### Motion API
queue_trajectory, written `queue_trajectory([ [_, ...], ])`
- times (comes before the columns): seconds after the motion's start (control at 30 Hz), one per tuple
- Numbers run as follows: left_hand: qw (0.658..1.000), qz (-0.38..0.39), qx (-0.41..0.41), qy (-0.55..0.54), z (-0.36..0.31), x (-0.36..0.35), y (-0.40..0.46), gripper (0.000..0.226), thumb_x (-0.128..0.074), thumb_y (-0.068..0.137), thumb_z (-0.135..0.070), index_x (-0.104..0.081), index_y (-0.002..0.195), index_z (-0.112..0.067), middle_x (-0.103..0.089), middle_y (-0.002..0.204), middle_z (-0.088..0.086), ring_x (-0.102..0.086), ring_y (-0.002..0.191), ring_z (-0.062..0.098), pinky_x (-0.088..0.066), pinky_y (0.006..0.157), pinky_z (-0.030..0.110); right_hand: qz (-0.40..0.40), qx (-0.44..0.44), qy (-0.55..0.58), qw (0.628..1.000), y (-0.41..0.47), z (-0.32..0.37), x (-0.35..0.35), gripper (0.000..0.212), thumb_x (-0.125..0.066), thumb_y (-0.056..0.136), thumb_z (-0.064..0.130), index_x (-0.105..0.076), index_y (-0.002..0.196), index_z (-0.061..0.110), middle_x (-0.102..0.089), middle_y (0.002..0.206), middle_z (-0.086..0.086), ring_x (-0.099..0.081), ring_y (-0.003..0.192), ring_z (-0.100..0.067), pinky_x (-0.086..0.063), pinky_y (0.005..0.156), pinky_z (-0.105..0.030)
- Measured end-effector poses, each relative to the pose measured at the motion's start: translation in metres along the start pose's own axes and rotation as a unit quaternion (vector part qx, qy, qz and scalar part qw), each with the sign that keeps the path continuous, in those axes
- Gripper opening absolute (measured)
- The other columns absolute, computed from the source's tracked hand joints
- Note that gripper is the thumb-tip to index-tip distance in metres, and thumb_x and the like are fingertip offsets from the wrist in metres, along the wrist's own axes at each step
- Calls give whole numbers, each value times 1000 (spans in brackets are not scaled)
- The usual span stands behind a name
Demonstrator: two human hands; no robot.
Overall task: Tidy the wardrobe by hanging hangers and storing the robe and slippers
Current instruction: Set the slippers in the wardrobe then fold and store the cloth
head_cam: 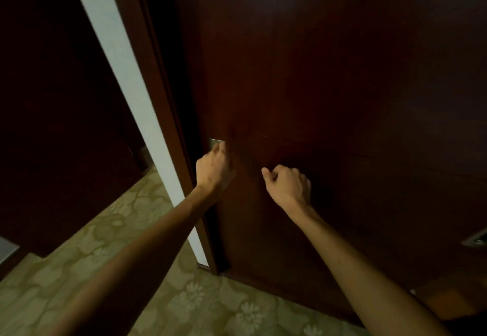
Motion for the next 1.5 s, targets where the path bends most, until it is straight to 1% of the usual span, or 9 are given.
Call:
queue_trajectory([
  [0.13,988,76,122,-55,48,-7,14,40,-60,96,-30,-48,125,-5,-66,110,13,-68,93,32,-52,69,38,8,-61,-19,998,20,43,-19,56,-36,98,65,-65,82,20,-66,83,0,-64,79,-18,-52,80,-40],
  [0.27,972,106,168,-124,67,-23,26,48,-68,93,-25,-48,130,-3,-63,115,13,-66,102,31,-54,77,37,12,-107,-37,993,21,51,-25,59,-34,98,65,-61,74,19,-64,76,-1,-62,72,-17,-52,77,-39],
  [0.5,961,56,193,-190,70,-40,46,23,-67,96,-25,-64,104,-4,-71,98,9,-70,85,25,-61,74,38,1,-122,-76,990,22,38,-16,58,-37,100,60,-58,65,19,-58,63,2,-55,55,-13,-42,61,-31],
  [0.67,951,41,218,-217,71,-39,57,37,-73,88,-41,-69,85,-4,-69,80,8,-69,72,24,-62,67,39,-4,-118,-95,989,22,39,-10,59,-37,100,59,-56,60,20,-53,56,5,-49,48,-10,-30,49,-27],
  [0.8,954,44,211,-209,69,-45,59,39,-76,84,-46,-69,85,-7,-68,77,5,-68,68,21,-62,64,39,-1,-123,-91,988,21,30,-11,60,-37,100,61,-56,60,21,-51,53,5,-49,45,-10,-32,47,-26],
  [1.03,970,64,155,-178,46,-52,58,43,-73,82,-54,-65,92,-13,-67,79,2,-65,64,16,-60,57,31,-15,-142,-74,987,17,3,-7,64,-37,97,64,-57,59,17,-54,54,3,-54,49,-14,-41,56,-29],
  [1.23,982,85,87,-141,18,-64,56,44,-69,80,-59,-65,96,-18,-66,77,-4,-66,61,13,-61,56,34,-38,-151,-68,986,7,-29,4,64,-39,98,63,-54,55,17,-50,50,4,-50,44,-13,-31,49,-27],
  [1.37,984,109,61,-126,-12,-64,51,39,-70,84,-53,-66,88,-15,-65,73,-3,-63,57,12,-55,51,27,-24,-157,-55,986,2,-53,15,62,-40,98,61,-54,56,18,-47,49,4,-47,42,-12,-32,48,-26],
  [1.5,987,123,24,-102,-44,-66,45,36,-69,86,-55,-66,85,-19,-64,70,-6,-62,54,9,-56,50,26,-31,-158,-67,985,-4,-77,27,66,-39,98,62,-62,58,15,-53,49,3,-54,44,-14,-34,46,-25],
])
Point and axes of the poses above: each hand's wrist, its own y-axis towards the middle knuckle, its own x-axis out of the back of the hand, z = x × y, the point moved 2 cm from there along y, towards the middle knuckle
